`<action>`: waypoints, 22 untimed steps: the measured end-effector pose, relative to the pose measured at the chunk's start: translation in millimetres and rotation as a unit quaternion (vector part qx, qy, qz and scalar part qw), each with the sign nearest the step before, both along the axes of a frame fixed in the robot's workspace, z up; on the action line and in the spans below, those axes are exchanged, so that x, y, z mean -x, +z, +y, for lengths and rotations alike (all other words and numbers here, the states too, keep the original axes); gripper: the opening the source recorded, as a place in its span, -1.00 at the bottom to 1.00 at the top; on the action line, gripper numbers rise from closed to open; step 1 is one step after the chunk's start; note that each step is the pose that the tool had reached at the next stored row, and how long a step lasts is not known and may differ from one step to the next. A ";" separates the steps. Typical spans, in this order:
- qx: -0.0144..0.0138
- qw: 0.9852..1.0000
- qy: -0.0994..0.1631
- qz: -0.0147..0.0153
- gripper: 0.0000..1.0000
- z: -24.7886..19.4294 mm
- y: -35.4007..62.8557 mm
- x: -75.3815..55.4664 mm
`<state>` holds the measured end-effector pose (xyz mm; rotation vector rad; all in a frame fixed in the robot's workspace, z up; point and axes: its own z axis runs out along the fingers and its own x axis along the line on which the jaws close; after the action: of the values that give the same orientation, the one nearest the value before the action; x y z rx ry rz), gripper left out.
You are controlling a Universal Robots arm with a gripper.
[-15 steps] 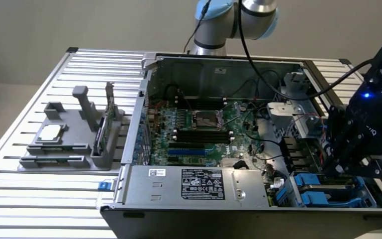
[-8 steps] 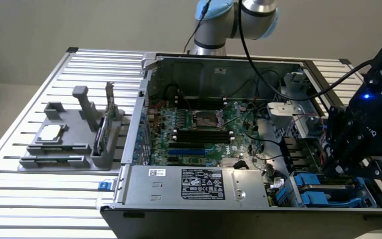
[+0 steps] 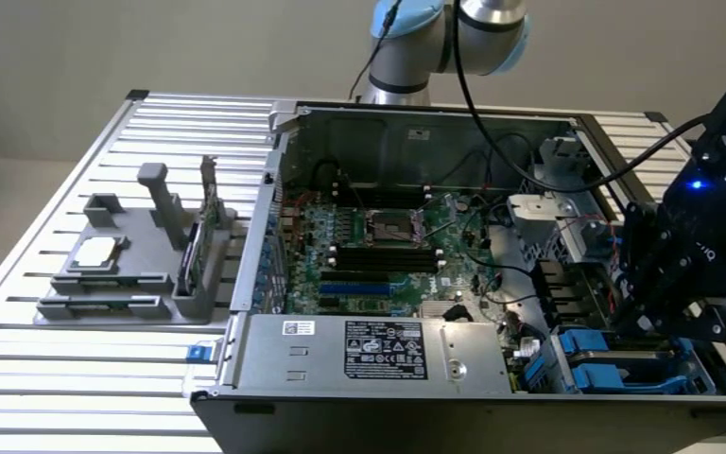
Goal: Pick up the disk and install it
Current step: 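Insert the second disk wire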
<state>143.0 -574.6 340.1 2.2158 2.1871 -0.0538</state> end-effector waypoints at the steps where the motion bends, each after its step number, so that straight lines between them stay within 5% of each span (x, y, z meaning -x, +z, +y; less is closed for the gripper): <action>1: 0.000 1.000 0.000 0.000 -0.67 0.0 0.0 0.0; 14: 0.000 1.000 0.001 0.000 -0.67 -1.4 -1.1 -1.5; 22: -0.005 1.000 0.002 0.000 -0.67 -4.9 -4.5 -1.7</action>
<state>144.7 -579.5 335.6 2.2159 2.1966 -0.0434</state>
